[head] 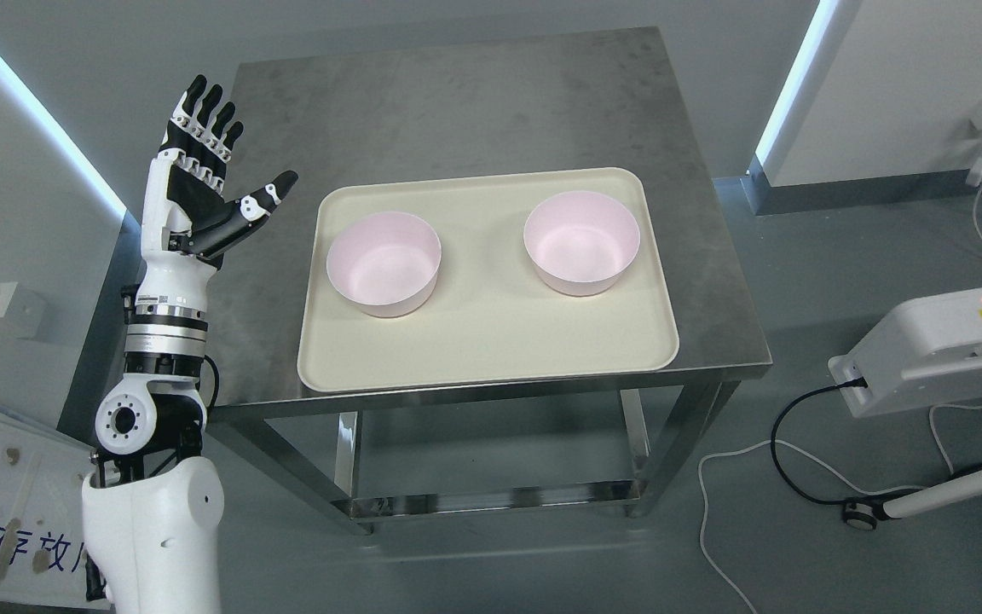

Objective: Stack pink IKEA bowls on left shelf middle
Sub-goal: 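Reach the left hand toward the pink bowl nearer the robot's left arm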

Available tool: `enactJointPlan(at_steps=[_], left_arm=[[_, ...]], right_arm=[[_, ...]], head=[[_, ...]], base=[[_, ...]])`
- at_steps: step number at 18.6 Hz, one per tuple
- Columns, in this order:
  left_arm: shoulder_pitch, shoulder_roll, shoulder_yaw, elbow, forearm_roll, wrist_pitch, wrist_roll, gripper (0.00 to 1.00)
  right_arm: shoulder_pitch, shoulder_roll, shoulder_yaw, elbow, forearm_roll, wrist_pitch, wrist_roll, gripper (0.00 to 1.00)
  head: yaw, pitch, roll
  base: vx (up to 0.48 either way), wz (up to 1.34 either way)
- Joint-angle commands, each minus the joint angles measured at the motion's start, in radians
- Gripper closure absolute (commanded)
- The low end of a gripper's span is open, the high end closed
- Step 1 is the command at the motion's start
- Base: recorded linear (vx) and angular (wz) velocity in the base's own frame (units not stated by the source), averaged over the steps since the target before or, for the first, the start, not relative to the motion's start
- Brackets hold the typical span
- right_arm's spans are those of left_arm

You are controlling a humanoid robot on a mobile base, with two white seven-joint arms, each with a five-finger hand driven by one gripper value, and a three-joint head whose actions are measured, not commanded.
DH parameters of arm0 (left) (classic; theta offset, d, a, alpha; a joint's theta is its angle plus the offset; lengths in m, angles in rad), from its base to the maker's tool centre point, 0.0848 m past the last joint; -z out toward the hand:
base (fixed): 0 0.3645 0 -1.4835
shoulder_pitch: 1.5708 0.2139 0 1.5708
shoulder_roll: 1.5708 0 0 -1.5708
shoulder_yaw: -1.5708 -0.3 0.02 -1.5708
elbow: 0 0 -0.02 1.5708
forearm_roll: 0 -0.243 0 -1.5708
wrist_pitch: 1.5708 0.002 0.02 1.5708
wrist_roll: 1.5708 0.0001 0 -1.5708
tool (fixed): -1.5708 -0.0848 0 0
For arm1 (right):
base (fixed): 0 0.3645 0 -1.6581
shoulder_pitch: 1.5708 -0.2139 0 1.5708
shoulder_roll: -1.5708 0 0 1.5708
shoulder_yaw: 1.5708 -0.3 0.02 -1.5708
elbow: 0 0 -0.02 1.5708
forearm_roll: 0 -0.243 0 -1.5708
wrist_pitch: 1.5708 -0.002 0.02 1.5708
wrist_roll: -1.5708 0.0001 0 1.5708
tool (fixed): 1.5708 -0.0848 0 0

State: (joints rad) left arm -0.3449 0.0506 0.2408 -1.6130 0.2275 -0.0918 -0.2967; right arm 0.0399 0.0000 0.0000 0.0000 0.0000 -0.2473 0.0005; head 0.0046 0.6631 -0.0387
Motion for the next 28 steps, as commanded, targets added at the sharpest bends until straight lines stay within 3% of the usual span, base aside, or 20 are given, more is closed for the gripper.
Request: enactJointPlan(at_steps=[1, 5, 10, 14, 19, 22, 28], left_arm=[[0.007, 0.009, 0.015, -0.001, 0.001, -0.002, -0.012, 0.0], [0.001, 0.035, 0.002, -0.001, 0.001, 0.0, -0.025, 0.0], [-0.081, 0.274, -0.099, 0.096, -0.004, 0.0, -0.395, 0.01], [-0.221, 0.367, -0.196, 0.238, -0.144, 0.001, -0.432, 0.0], [-0.21, 0.351, -0.293, 0.239, -0.151, 0.062, -0.508, 0.06], [-0.22, 0.286, -0.293, 0.231, -0.151, 0.145, -0.561, 0.13], [-0.215, 0.23, -0.302, 0.232, -0.244, 0.152, -0.558, 0.17]], right_arm=[[0.0, -0.017, -0.005, -0.017, -0.002, 0.0, 0.0, 0.0], [0.0, -0.017, -0.005, -0.017, -0.002, 0.0, 0.0, 0.0], [0.0, -0.017, -0.005, -0.017, -0.002, 0.0, 0.0, 0.0], [0.0, -0.017, -0.005, -0.017, -0.002, 0.0, 0.0, 0.0], [0.0, -0.017, -0.005, -0.017, -0.002, 0.0, 0.0, 0.0], [0.0, -0.017, -0.005, -0.017, -0.002, 0.0, 0.0, 0.0], [0.0, -0.017, -0.005, -0.017, -0.002, 0.0, 0.0, 0.0]], head=[[0.0, 0.0, 0.0], [0.0, 0.0, 0.0], [0.0, 0.0, 0.0], [0.0, 0.0, 0.0], [0.0, 0.0, 0.0], [0.0, 0.0, 0.0], [0.0, 0.0, 0.0]], base=[[0.0, 0.0], [0.0, 0.0], [0.0, 0.0], [0.0, 0.0], [0.0, 0.0], [0.0, 0.0], [0.0, 0.0]])
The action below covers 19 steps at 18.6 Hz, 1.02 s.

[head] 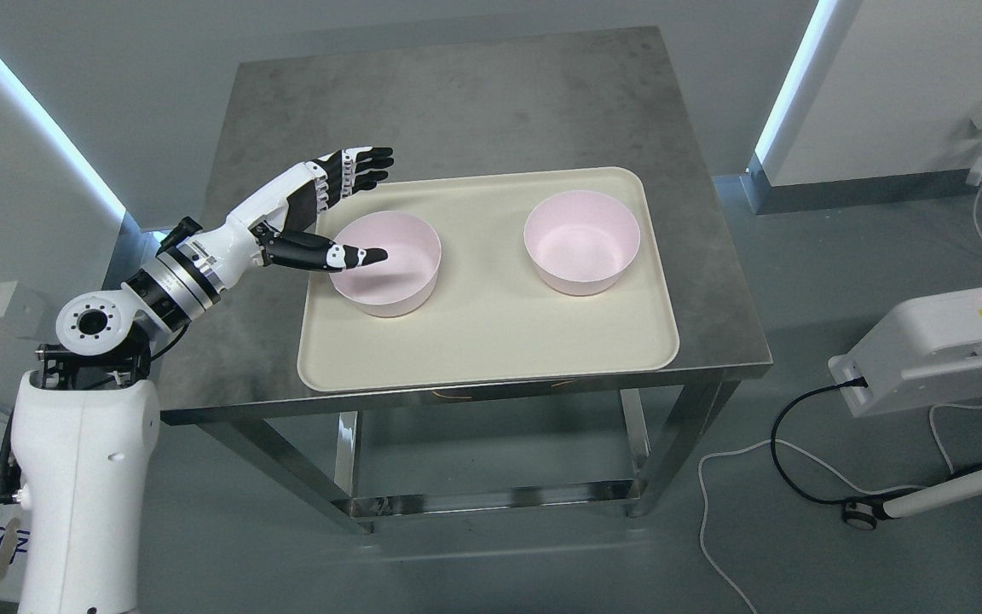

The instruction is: Stack pink IKEA bowls on left shelf middle

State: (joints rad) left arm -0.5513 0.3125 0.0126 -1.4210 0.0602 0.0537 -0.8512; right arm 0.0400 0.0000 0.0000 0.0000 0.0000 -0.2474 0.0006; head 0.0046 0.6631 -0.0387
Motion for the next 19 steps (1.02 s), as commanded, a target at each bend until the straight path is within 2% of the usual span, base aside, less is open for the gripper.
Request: enactJointPlan(at_steps=[1, 4, 10, 15, 19], left_arm=[[-0.009, -0.039, -0.074, 0.04, -0.094, 0.006, -0.003, 0.18], [-0.013, -0.056, -0.066, 0.047, -0.121, 0.006, 0.0, 0.28], [-0.042, -0.085, -0.069, 0.05, -0.236, -0.008, 0.007, 0.34], [-0.087, -0.089, -0.074, 0.089, -0.379, -0.11, 0.007, 0.36], [-0.099, -0.089, -0.077, 0.099, -0.416, -0.187, 0.006, 0.47]], right_arm=[[0.0, -0.017, -0.005, -0.017, -0.002, 0.0, -0.001, 0.0], [0.0, -0.017, -0.005, -0.017, -0.002, 0.0, -0.001, 0.0], [0.0, -0.017, -0.005, -0.017, -0.002, 0.0, -0.001, 0.0], [0.0, -0.017, -0.005, -0.017, -0.002, 0.0, -0.001, 0.0], [0.0, -0.017, -0.005, -0.017, -0.002, 0.0, -0.001, 0.0]], head=[[0.0, 0.0, 0.0], [0.0, 0.0, 0.0], [0.0, 0.0, 0.0], [0.0, 0.0, 0.0], [0.0, 0.0, 0.0]], base=[[0.0, 0.0], [0.0, 0.0], [0.0, 0.0], [0.0, 0.0], [0.0, 0.0]])
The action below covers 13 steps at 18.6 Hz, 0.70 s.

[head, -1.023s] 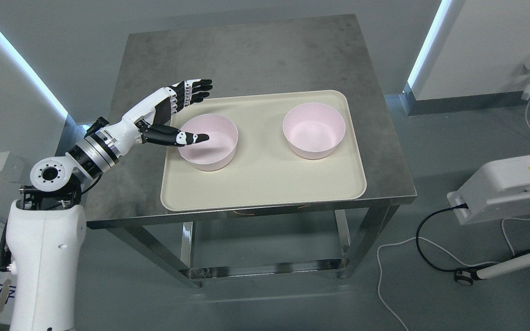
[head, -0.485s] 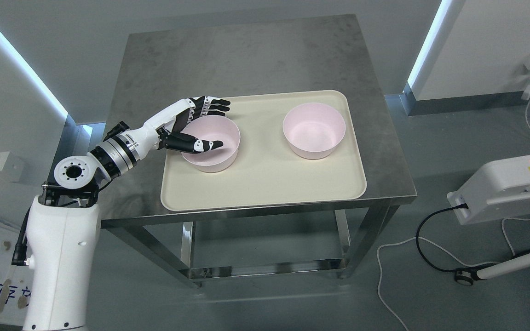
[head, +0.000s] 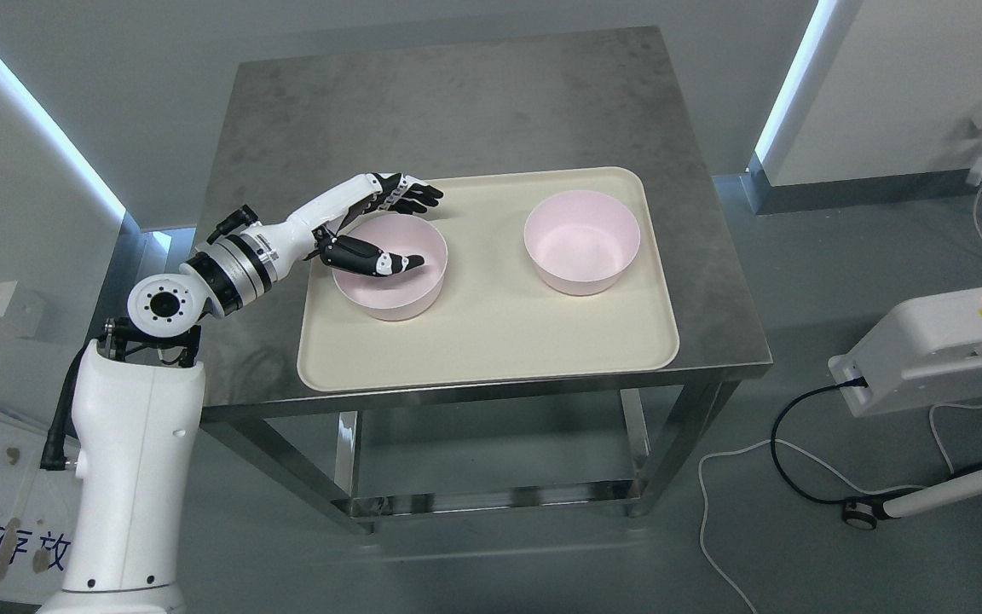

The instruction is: Stack pink IKEA bowls on left shelf middle

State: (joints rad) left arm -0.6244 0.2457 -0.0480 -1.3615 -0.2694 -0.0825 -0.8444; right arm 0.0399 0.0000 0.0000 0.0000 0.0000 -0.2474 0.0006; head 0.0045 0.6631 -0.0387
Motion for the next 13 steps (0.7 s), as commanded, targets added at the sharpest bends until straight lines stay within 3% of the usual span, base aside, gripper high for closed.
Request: enactJointPlan(at_steps=[1, 13], left_arm=[[-0.026, -0.022, -0.016, 0.039, -0.094, -0.063, -0.001, 0.49], [-0.023, -0.02, -0.024, 0.062, -0.111, -0.14, -0.002, 0.58]], right_arm=[[0.0, -0.017, -0.005, -0.017, -0.002, 0.0, -0.001, 0.0], [0.0, -0.017, -0.005, -0.017, -0.002, 0.0, -0.001, 0.0]], head=[[0.0, 0.0, 0.0], [0.0, 0.0, 0.0]], base=[[0.0, 0.0], [0.0, 0.0]])
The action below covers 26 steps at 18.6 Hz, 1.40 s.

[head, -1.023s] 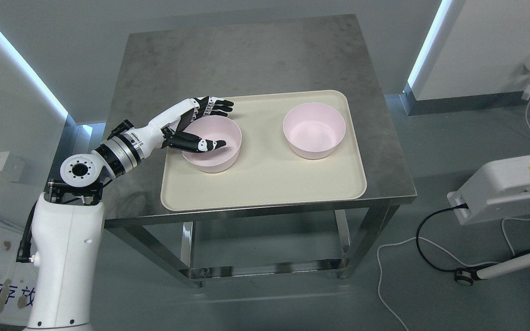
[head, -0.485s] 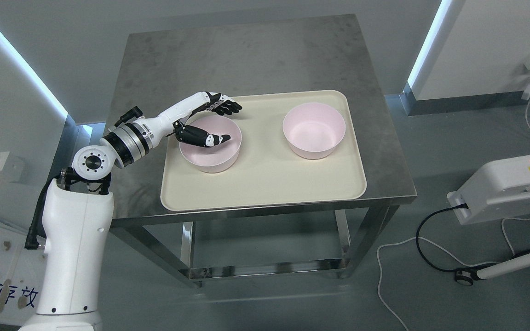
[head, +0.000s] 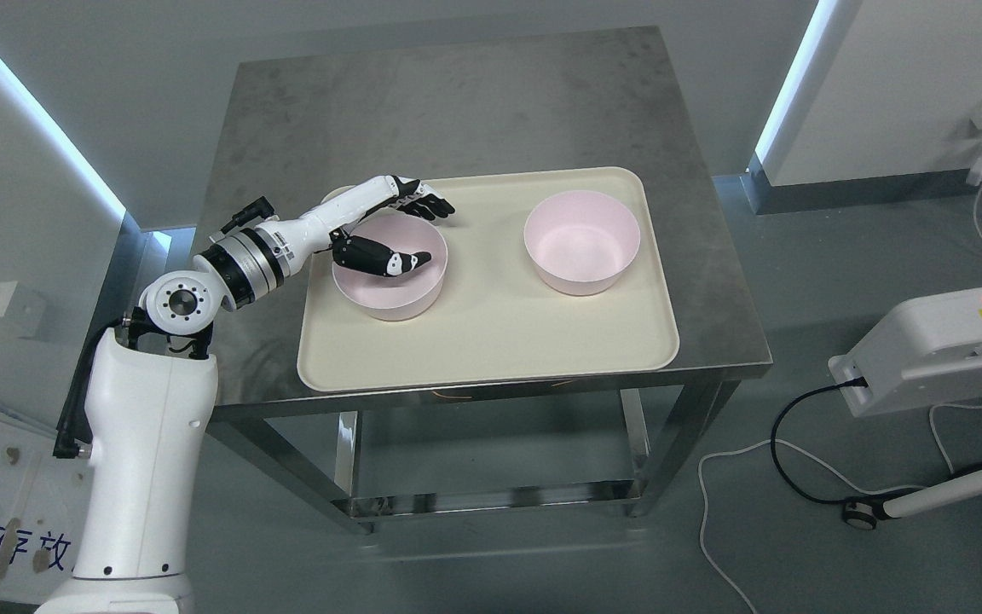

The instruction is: Stack pink IKEA bowls on left shelf middle

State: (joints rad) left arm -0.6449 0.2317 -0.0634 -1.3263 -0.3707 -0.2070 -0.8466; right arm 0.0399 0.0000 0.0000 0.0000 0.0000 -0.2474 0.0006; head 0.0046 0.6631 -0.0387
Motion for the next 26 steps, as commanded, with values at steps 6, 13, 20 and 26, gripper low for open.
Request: enactJointPlan(at_steps=[6, 13, 20, 26], left_arm=[[-0.002, -0.008, -0.001, 0.048, -0.01, -0.067, 0.0, 0.73], [-0.002, -0.008, -0.004, 0.064, -0.017, -0.126, 0.0, 0.91], [-0.001, -0.014, 0.011, 0.073, -0.039, -0.183, 0.0, 0.99], [-0.065, -0.06, 0.06, 0.062, -0.031, -0.21, -0.002, 0.99]], right_arm=[[0.0, -0.017, -0.005, -0.017, -0.002, 0.0, -0.001, 0.0], [0.0, -0.017, -0.005, -0.017, -0.002, 0.0, -0.001, 0.0], [0.0, -0.017, -0.005, -0.017, -0.002, 0.0, -0.001, 0.0], [0.0, -0.017, -0.005, -0.017, -0.002, 0.0, -0.001, 0.0]], head=[[0.0, 0.0, 0.0], [0.0, 0.0, 0.0], [0.0, 0.0, 0.0], [0.0, 0.0, 0.0]], base=[[0.0, 0.0], [0.0, 0.0], [0.0, 0.0], [0.0, 0.0]])
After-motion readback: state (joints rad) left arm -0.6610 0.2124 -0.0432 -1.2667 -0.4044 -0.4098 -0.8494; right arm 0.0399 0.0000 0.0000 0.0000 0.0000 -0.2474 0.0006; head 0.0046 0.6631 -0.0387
